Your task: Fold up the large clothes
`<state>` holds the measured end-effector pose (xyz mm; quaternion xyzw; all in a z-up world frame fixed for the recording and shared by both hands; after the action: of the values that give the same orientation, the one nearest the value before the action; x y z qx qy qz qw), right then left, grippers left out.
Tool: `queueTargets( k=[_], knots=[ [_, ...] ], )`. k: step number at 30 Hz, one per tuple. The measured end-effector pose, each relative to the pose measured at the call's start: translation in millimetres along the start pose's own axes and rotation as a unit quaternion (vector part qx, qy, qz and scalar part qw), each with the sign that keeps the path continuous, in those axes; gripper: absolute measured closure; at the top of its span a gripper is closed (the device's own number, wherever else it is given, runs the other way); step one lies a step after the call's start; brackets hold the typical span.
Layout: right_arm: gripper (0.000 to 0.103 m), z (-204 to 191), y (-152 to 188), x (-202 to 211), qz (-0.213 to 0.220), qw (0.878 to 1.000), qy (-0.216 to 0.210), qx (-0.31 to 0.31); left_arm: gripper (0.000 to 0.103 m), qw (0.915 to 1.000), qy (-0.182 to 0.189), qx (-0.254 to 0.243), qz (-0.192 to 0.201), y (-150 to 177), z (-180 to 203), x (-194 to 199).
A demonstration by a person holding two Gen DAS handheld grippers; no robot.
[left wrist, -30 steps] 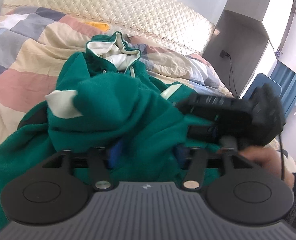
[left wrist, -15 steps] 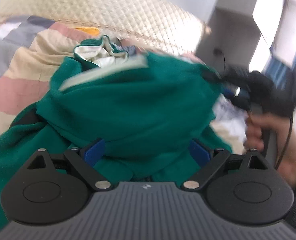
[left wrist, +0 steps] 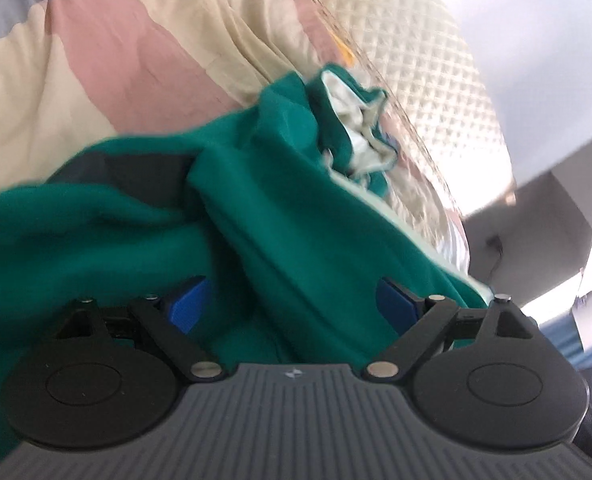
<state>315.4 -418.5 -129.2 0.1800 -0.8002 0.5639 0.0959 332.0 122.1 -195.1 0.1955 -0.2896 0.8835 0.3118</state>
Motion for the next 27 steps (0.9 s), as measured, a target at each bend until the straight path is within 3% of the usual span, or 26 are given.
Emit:
queueTargets(
  k=[3, 9, 10, 16, 19, 23, 27],
  knots=[
    [0.063, -3.7, -0.1, 3.1, -0.002, 1.000, -0.012, 0.009, 0.024, 0.9998, -0.006, 0.017, 0.007, -15.9, -2.8, -20.5],
    [0.062, -18.5, 14.4, -7.7, -0.030, 0.997, -0.026, 0.064, 0.088, 0.9988, -0.025, -0.016, 0.038, -47.6, 11.9, -32.2],
    [0.062, -23.2, 18.2, -10.9, -0.035, 0.996, -0.028, 0.074, 0.092, 0.9982, -0.019, -0.023, 0.052, -52.5, 14.4, -27.1],
    [0.061, -58.9, 39.8, -18.5, -0.065, 0.986, -0.067, 0.137, 0.094, 0.9899, 0.004, 0.008, 0.142, -85.0, 2.7, 22.1],
    [0.060, -77.5, 52.3, -21.1, -0.075, 0.978, -0.088, 0.174, 0.094, 0.9860, -0.002, 0.039, 0.162, -97.7, -17.0, 32.0],
    [0.059, -94.7, 68.8, -34.7, -0.118, 0.966, -0.105, 0.205, 0.094, 0.9817, -0.037, 0.073, 0.172, -109.7, -48.6, 30.4],
    [0.057, -99.8, 89.9, -54.3, -0.198, 0.947, -0.089, 0.237, 0.094, 0.9798, -0.085, 0.081, 0.162, -106.7, -67.3, 21.7]
  ],
)
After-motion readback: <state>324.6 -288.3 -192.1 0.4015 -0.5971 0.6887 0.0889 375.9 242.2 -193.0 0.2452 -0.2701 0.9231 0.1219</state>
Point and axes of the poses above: each gripper's, at about its wrist camera, not at the fingertips, and x roughly against the way its jaws point, z to its right, y to its underside, the point moved 3 cm from there along -x, roughly the way its jaws point, and after that the axes turned 9 degrees about -z, right-handed, at the moved point
